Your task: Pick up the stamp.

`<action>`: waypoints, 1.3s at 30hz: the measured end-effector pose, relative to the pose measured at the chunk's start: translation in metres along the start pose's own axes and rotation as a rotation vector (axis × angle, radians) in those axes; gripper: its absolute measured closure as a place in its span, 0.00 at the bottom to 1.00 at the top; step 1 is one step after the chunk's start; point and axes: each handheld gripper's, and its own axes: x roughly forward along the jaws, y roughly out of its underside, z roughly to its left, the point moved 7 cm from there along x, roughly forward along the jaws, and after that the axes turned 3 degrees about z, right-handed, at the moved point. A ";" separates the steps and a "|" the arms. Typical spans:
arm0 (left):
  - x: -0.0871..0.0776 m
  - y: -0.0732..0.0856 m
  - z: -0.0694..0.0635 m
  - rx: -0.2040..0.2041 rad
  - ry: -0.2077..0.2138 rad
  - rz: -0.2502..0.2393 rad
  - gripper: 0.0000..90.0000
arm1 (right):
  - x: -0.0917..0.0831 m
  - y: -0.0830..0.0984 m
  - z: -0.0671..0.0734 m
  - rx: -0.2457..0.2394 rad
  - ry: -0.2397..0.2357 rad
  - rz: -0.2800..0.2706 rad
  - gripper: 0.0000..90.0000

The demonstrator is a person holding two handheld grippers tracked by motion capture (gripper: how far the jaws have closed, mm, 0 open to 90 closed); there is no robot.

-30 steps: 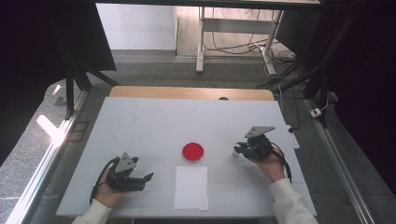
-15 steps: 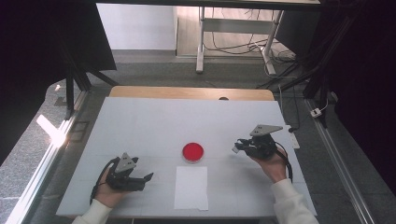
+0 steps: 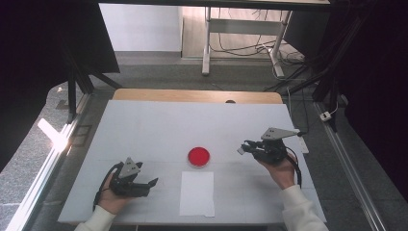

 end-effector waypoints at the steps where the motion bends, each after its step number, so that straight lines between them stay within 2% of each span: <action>1: 0.000 0.000 0.000 -0.001 0.001 -0.001 0.20 | -0.001 -0.001 0.001 0.002 -0.001 -0.006 0.83; 9: 0.000 0.000 0.000 -0.001 0.001 0.000 0.20 | -0.002 -0.009 0.012 -0.007 -0.027 -0.035 0.83; 20: 0.001 0.000 -0.001 -0.001 -0.001 0.000 0.20 | 0.000 -0.016 0.026 -0.029 -0.051 -0.045 0.83; 30: 0.001 -0.001 -0.001 -0.001 -0.004 -0.003 0.20 | 0.003 -0.021 0.039 -0.023 -0.080 -0.063 0.83; 36: 0.001 -0.001 -0.002 0.002 -0.002 -0.003 0.20 | 0.008 -0.023 0.050 -0.033 -0.107 -0.066 0.83; 39: 0.001 -0.001 -0.002 0.003 -0.004 -0.001 0.20 | 0.011 -0.026 0.057 -0.012 -0.139 -0.080 0.83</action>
